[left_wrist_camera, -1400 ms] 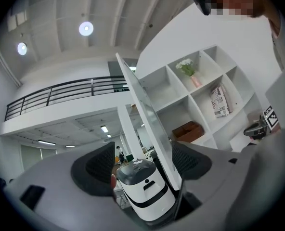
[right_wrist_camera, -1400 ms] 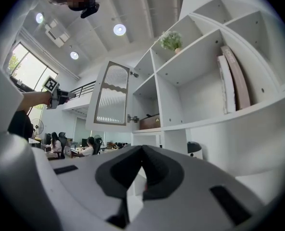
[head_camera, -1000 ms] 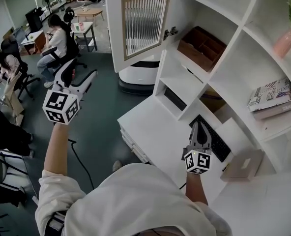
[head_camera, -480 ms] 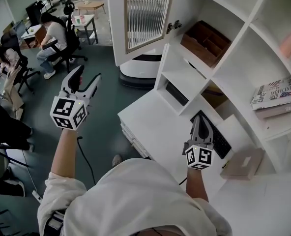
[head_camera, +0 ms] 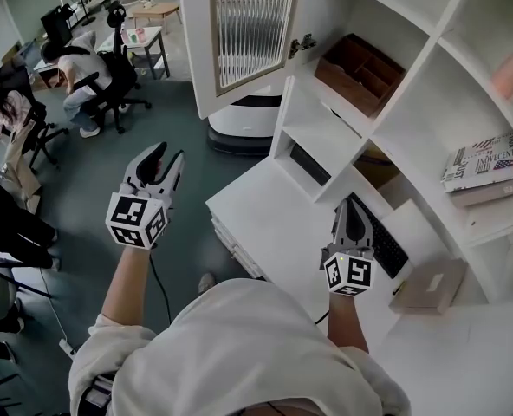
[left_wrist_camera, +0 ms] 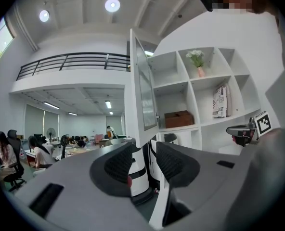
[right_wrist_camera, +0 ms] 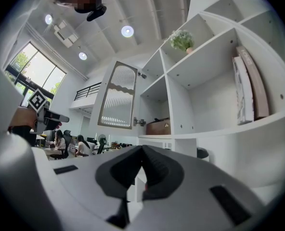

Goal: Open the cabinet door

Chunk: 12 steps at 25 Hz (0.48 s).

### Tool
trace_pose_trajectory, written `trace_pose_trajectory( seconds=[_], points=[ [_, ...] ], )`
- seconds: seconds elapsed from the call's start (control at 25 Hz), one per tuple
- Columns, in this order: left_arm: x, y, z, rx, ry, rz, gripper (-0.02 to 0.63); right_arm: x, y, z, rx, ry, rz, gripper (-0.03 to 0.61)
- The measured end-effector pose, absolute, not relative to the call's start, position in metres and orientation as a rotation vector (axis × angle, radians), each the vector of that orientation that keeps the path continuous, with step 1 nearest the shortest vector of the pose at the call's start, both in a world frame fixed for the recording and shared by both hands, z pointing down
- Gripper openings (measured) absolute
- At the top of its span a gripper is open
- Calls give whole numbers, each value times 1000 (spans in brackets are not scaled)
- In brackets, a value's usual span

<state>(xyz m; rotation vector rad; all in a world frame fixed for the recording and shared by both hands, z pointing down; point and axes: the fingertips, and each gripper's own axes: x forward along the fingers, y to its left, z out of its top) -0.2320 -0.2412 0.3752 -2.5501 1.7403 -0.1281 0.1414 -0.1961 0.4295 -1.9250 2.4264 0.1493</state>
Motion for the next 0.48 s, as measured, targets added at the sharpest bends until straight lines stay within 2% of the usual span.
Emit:
trace_pose_trajectory(
  seconds=[0.12, 0.36, 0.48],
  points=[
    [-227, -240, 382, -2561, 1742, -120, 141, 138, -199, 429, -1917, 2434, 154, 3],
    [-220, -239, 394, -2574, 1755, -133, 58, 133, -204, 426, -1911, 2449, 173, 3],
    [-217, -238, 400, -2588, 1757, -135, 43, 131, -206, 424, -1906, 2457, 178, 3]
  ],
)
